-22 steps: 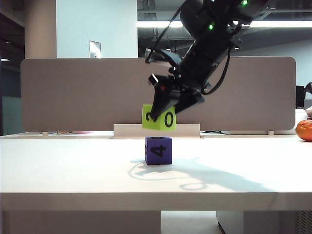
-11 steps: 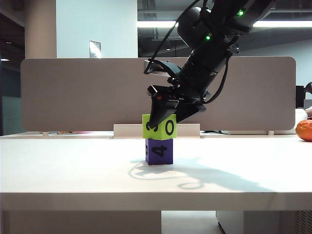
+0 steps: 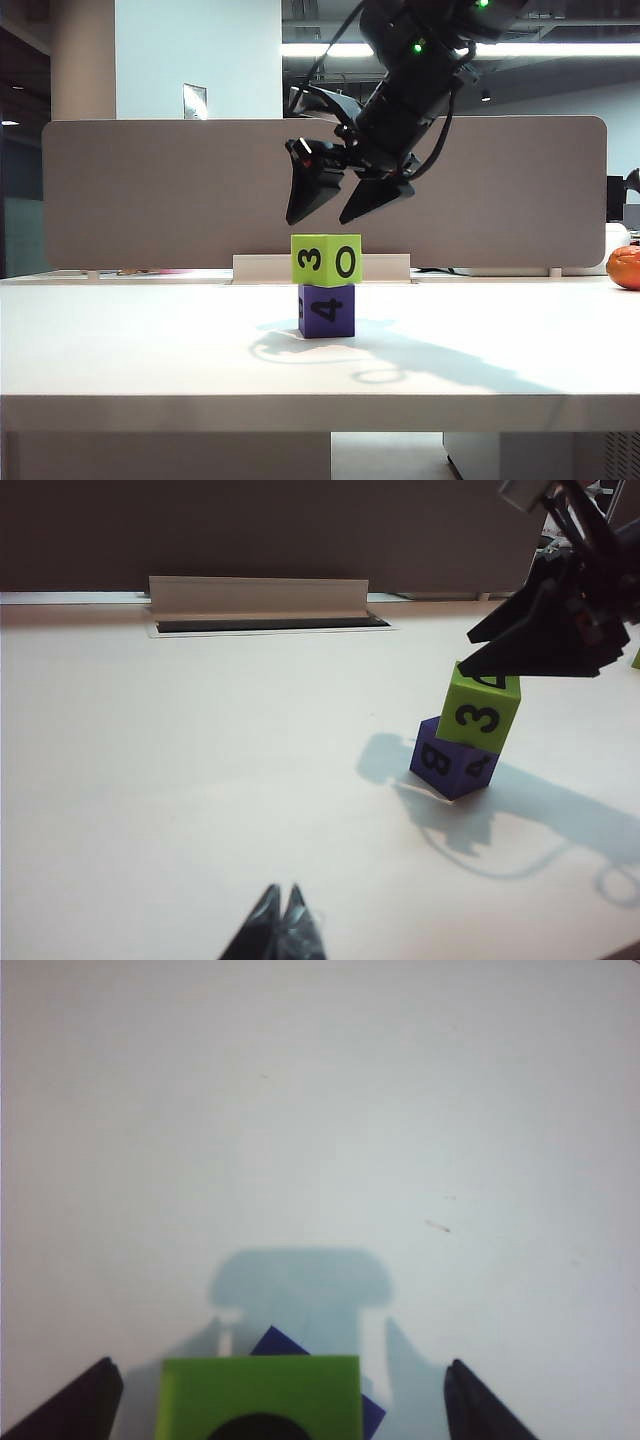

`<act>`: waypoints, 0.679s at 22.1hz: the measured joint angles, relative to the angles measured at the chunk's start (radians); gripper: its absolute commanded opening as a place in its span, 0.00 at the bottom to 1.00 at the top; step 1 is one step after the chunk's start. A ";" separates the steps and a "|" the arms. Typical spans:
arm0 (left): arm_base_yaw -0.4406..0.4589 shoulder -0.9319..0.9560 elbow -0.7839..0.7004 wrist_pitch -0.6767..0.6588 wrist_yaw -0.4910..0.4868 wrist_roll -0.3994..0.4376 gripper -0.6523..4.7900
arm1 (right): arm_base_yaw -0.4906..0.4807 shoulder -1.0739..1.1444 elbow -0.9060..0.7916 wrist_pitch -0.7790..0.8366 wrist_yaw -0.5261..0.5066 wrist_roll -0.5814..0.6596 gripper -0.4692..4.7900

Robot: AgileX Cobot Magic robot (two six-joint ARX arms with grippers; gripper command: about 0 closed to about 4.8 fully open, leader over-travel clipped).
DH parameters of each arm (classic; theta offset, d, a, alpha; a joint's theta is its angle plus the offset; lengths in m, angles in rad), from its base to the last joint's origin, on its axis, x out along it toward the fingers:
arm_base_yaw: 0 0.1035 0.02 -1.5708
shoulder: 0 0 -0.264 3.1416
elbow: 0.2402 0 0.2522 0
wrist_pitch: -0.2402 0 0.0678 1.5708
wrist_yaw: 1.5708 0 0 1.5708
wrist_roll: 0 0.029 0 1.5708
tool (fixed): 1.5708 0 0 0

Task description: Stack one letter block on top of another letter block.

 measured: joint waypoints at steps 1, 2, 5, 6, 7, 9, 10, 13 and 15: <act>0.000 0.000 0.000 0.000 0.000 0.000 0.11 | 0.000 0.000 0.019 -0.028 0.000 0.000 0.91; 0.000 0.000 0.000 0.000 0.000 0.000 0.11 | 0.000 -0.002 0.040 -0.043 0.000 0.000 0.79; 0.000 -0.001 0.000 -0.001 0.000 0.000 0.11 | 0.000 -0.038 0.047 -0.052 0.001 0.000 0.25; 0.000 -0.001 0.000 -0.001 0.000 0.000 0.11 | 0.000 -0.049 0.047 -0.055 0.002 0.000 0.09; 0.000 -0.001 0.000 -0.003 0.000 0.000 0.11 | -0.005 -0.068 0.047 -0.064 0.004 0.000 0.09; 0.000 -0.001 0.000 -0.007 0.000 0.000 0.11 | -0.011 -0.086 0.047 -0.076 0.001 0.000 0.09; 0.000 -0.001 0.000 -0.012 0.000 0.000 0.11 | -0.020 -0.100 0.047 -0.085 0.000 0.000 0.09; 0.000 -0.002 0.000 -0.020 0.000 0.000 0.11 | -0.043 -0.148 0.045 -0.104 -0.003 0.000 0.09; 0.000 -0.002 0.000 -0.028 0.000 0.000 0.11 | -0.053 -0.192 0.045 -0.116 -0.002 0.000 0.09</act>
